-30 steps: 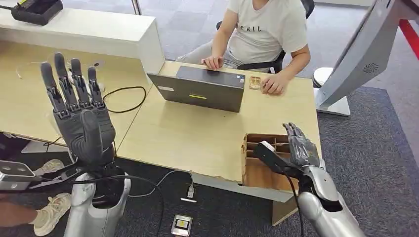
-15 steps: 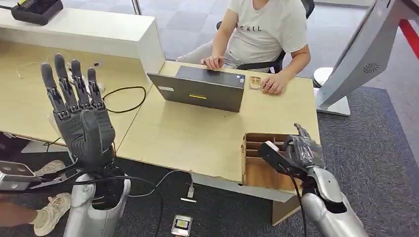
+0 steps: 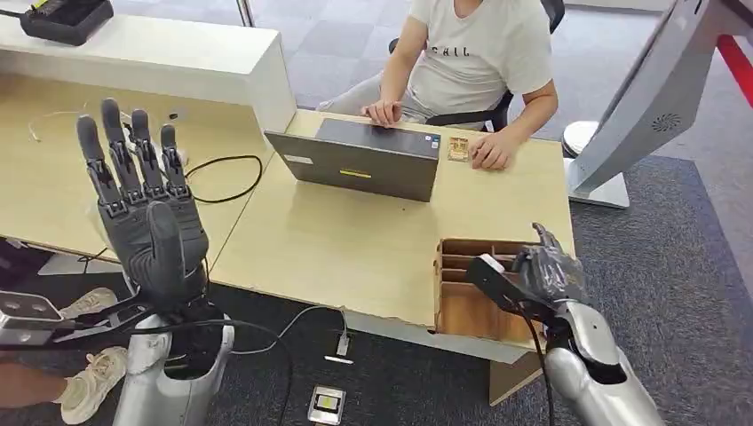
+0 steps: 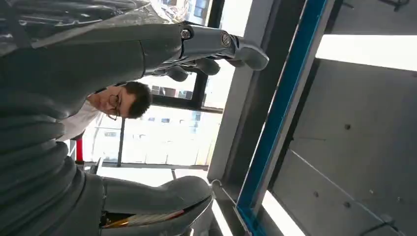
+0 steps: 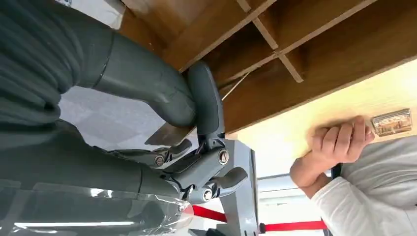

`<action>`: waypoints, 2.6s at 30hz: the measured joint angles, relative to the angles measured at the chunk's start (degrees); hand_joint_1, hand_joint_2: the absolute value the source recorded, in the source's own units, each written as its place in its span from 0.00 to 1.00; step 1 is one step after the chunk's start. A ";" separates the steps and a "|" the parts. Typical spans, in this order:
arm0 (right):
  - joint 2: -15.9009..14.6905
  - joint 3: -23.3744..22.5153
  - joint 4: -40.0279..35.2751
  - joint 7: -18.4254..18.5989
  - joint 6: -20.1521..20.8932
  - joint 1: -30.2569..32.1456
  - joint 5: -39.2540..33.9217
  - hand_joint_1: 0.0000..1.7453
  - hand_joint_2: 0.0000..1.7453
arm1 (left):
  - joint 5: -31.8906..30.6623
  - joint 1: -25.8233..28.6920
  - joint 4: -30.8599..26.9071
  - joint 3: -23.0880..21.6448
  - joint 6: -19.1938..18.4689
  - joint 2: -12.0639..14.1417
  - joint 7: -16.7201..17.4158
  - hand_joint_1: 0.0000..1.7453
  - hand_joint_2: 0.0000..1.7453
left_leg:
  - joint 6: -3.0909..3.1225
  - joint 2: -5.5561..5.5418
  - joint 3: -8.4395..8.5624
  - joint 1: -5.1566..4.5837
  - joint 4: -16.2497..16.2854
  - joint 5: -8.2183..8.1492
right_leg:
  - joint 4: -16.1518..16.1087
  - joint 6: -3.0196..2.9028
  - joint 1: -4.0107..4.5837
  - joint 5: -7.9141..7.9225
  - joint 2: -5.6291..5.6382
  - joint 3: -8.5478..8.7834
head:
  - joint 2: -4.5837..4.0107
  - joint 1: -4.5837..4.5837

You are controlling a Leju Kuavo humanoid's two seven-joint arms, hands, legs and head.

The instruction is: Pass the card to the sensor for recognition and then transmit it.

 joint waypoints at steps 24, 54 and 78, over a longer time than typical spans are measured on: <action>-0.20 -0.87 -0.96 -0.31 -2.40 0.08 -1.66 0.00 1.00 | -0.39 0.03 0.00 0.00 -0.98 0.17 0.00 0.00 1.00 | 0.00 -0.01 -0.01 0.00 0.00 0.00 | 0.00 0.00 0.00 0.00 0.00 -0.01 | 0.00 0.00; -2.29 -2.88 0.18 -1.55 -3.98 -1.51 -0.33 0.01 1.00 | -1.22 1.16 -1.53 0.17 0.68 0.20 0.00 0.00 1.00 | 0.00 -0.02 -0.04 0.01 -0.01 0.00 | 0.00 0.00 0.00 0.00 -0.01 0.00 | 0.00 0.00; 3.08 -0.19 10.54 -3.10 -4.46 -4.59 -0.96 0.88 1.00 | -1.68 1.41 -2.21 0.07 1.70 0.22 0.00 0.00 1.00 | 0.00 -0.02 -0.01 0.01 -0.01 0.00 | 0.01 0.00 0.00 0.00 -0.02 0.01 | 0.00 0.00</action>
